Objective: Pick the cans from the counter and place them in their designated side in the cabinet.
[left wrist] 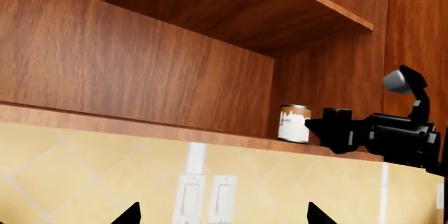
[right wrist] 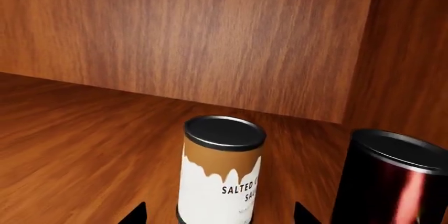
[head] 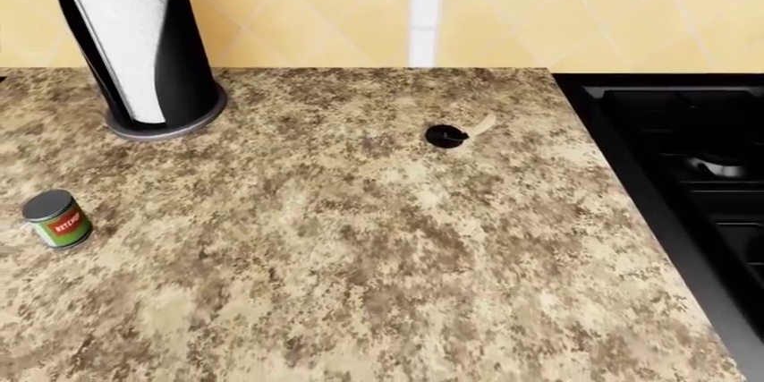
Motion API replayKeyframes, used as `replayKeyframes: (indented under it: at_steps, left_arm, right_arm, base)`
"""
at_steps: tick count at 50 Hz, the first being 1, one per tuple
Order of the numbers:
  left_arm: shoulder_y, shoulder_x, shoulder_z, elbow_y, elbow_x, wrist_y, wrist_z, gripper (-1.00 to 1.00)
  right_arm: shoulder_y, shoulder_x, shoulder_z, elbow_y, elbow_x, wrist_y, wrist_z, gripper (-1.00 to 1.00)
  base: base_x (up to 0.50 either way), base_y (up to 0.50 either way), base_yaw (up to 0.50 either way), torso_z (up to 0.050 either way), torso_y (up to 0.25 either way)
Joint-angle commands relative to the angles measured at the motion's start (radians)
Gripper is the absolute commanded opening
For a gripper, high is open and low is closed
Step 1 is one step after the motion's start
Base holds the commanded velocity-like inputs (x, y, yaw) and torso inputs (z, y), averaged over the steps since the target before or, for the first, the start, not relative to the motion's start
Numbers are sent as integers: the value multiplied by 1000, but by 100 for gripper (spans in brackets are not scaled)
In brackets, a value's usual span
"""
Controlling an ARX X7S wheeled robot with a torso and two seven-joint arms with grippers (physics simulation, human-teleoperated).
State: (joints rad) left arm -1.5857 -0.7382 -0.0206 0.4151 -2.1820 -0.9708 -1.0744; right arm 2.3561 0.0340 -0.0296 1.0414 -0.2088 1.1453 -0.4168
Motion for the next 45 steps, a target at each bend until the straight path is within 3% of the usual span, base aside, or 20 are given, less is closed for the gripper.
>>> replayKeyframes:
  at_steps: [1, 45]
  left_arm:
    - [32, 9, -11, 8, 34, -2, 28, 100]
    - [5, -4, 18, 8, 10, 24, 17, 100]
  right_arm:
    - [0, 0, 0, 0, 0, 0, 0, 100]
    - [0, 0, 0, 0, 0, 0, 0, 100]
  base:
    - [-125, 0, 0, 0, 0]
    - [-126, 0, 0, 0, 0]
